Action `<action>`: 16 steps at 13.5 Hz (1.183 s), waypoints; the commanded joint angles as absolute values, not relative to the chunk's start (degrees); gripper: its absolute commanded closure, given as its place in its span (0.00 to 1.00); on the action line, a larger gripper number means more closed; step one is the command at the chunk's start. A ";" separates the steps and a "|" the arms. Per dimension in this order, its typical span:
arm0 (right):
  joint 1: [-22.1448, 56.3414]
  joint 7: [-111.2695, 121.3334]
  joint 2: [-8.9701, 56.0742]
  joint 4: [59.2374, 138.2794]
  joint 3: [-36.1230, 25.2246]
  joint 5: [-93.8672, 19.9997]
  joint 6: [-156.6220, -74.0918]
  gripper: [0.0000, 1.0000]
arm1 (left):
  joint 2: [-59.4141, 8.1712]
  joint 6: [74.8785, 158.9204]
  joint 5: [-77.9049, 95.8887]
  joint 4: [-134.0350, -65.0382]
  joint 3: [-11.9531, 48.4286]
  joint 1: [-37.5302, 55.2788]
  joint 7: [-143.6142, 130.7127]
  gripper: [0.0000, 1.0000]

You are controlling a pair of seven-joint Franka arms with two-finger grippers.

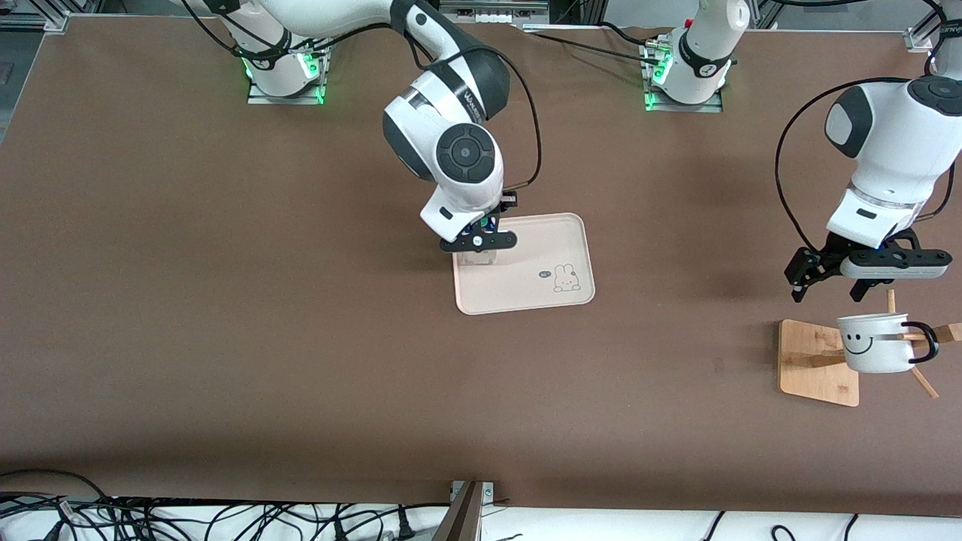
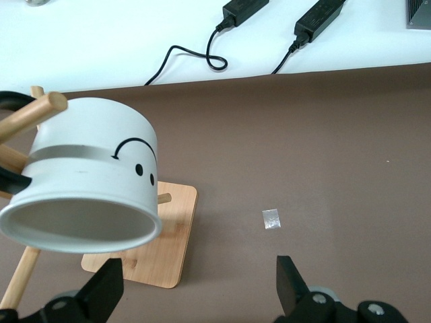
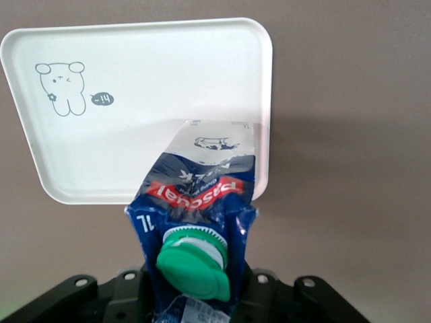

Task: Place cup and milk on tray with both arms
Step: 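Lower the carton onto the tray while the left gripper grasps the mug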

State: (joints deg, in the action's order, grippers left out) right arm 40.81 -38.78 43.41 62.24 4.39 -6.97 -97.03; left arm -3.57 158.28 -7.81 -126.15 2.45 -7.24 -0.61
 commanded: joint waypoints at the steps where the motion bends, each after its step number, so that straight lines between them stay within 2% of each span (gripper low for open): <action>1: 41.48 -36.66 44.65 59.59 2.82 -7.38 -96.77 0.60 | -5.96 162.66 -8.61 -125.95 2.46 -7.64 -1.32 0.00; 8: 41.57 -36.39 46.58 59.68 2.64 -7.38 -99.93 0.60 | -8.44 164.79 -8.79 -123.40 2.02 -7.91 -1.23 0.00; 13: 41.92 -36.47 46.76 59.85 2.64 -7.30 -99.93 0.60 | -8.88 164.79 -8.70 -123.22 1.85 -8.61 -0.88 0.52; 14: 41.92 -36.65 46.93 59.94 2.64 -7.38 -99.93 0.52 | -8.88 164.79 -8.70 -123.05 1.85 -8.70 -0.88 0.59; 15: 41.84 -37.17 46.93 60.03 2.64 -7.56 -99.93 0.11 | -8.88 164.79 -8.70 -122.96 1.85 -8.96 -0.88 0.66; 16: 41.92 -37.70 46.85 60.03 2.55 -7.65 -99.93 0.00 | -8.96 164.79 -8.70 -122.87 1.76 -9.14 -0.79 0.68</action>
State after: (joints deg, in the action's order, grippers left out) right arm 41.40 -36.85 46.08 61.55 3.12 -6.97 -100.25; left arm -8.18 164.69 -7.81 -124.27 1.75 -8.58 -0.73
